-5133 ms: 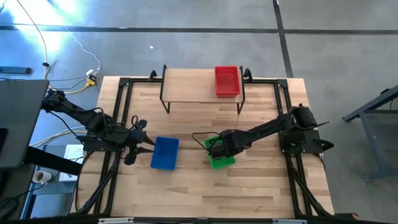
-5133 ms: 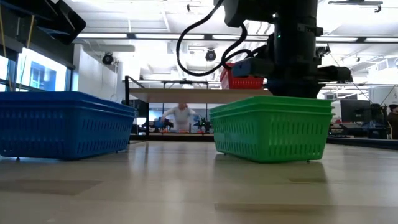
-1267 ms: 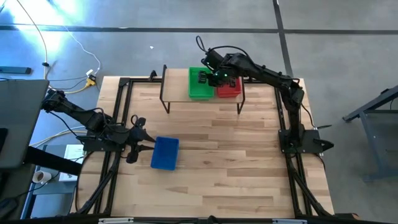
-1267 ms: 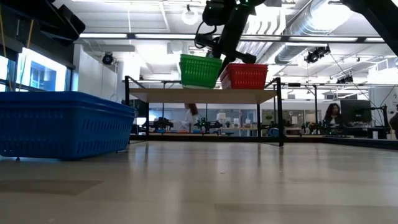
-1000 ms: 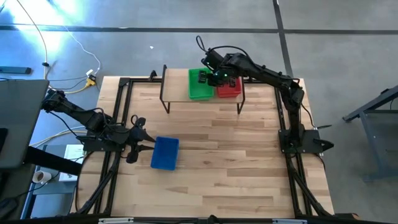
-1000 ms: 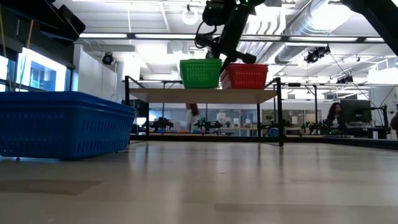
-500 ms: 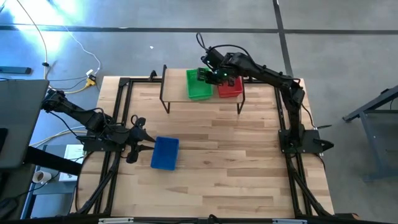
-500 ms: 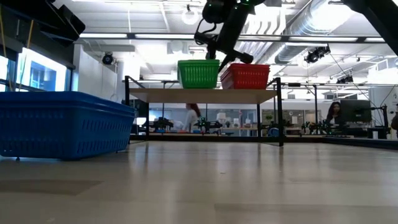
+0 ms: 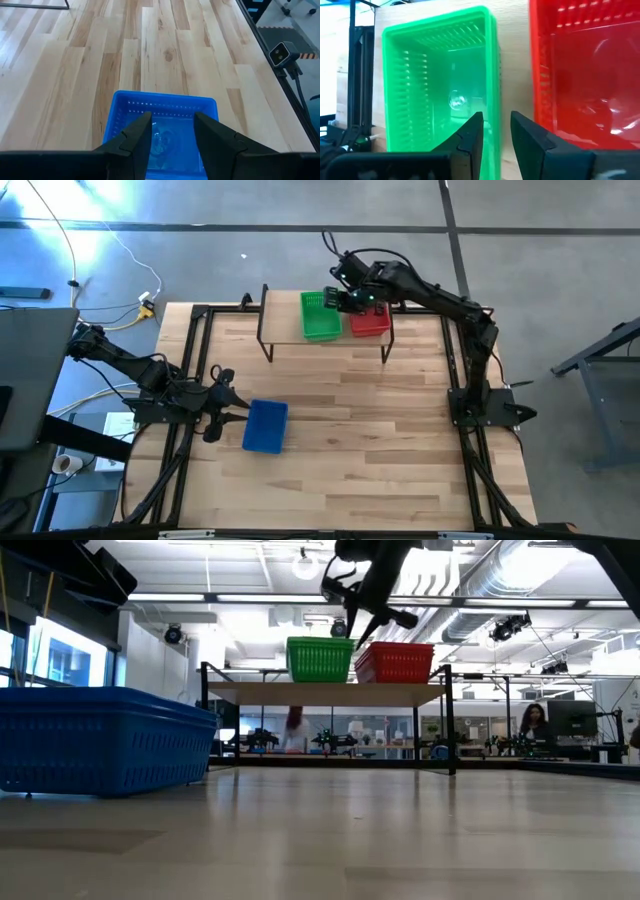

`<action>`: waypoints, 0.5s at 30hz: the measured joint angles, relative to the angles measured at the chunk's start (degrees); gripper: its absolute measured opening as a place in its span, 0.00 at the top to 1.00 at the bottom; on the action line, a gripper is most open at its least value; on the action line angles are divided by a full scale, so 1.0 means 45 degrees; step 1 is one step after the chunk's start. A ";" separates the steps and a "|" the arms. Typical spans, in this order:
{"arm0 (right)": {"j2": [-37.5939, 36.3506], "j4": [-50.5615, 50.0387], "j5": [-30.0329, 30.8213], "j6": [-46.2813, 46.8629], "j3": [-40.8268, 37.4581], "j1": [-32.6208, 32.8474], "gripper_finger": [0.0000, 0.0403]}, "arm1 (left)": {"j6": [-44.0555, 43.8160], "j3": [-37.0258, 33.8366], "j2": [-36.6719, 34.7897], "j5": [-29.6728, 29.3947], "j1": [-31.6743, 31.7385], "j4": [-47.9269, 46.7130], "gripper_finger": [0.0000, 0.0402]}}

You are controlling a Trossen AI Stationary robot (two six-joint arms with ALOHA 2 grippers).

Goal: Stack baskets on shelf by color
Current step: Put the stacked blue baskets on the shelf

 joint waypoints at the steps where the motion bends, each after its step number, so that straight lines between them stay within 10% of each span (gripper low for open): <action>1: -0.0096 -0.0120 0.0044 -0.0092 0.0000 0.0007 0.79 | -0.0009 0.0000 0.0000 0.0000 -0.0001 0.0001 0.66; 15: -0.1511 -0.1238 0.1392 -0.3733 0.0000 0.1664 0.79 | -0.0912 0.0000 0.0000 -0.0053 0.0004 -0.0004 0.66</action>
